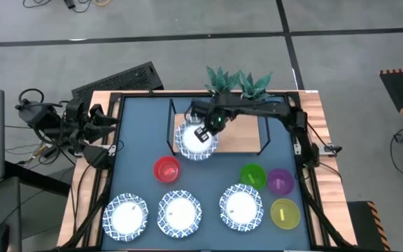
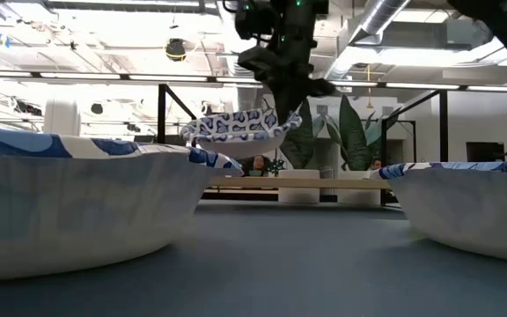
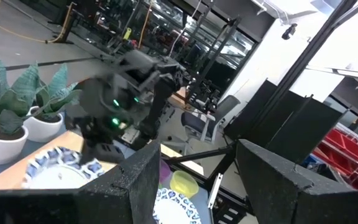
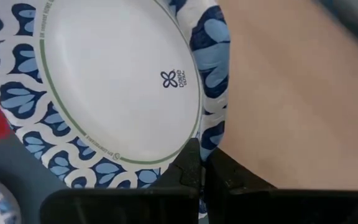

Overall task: Place and stack bowls onto a shelf
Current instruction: Put the top center white and blue plate on the shelf

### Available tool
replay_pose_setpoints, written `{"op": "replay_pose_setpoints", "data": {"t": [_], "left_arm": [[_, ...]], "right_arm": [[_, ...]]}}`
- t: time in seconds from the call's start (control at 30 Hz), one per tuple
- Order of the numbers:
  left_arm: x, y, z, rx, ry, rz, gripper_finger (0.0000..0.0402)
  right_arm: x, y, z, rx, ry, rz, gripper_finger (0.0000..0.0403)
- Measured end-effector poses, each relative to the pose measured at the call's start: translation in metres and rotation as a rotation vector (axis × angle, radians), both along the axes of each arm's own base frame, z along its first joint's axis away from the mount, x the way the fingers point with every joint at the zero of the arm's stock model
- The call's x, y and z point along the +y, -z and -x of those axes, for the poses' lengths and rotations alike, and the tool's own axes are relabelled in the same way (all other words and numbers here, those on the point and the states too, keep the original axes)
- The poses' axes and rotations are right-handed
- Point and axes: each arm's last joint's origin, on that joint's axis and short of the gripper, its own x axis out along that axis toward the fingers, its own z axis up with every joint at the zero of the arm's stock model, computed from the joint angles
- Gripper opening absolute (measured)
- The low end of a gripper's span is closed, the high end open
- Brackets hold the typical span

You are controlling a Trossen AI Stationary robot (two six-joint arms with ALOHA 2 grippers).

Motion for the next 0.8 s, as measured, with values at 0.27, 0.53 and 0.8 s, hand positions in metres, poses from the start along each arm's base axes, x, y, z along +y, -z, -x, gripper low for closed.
{"op": "replay_pose_setpoints", "data": {"t": [0.27,0.53,0.8], "left_arm": [[0.000,0.000,0.000,0.001,-0.009,-0.001,0.0197],[0.001,0.000,0.000,0.002,-0.022,0.001,0.0197],[0.001,0.000,0.000,0.004,-0.041,0.004,0.0197]], "right_arm": [[-0.042,0.001,0.001,-0.116,0.034,-0.070,0.0024],[-0.052,0.009,0.001,-0.153,0.018,-0.111,0.0024],[-0.052,0.026,0.001,-0.137,0.026,-0.129,0.0024]]}}
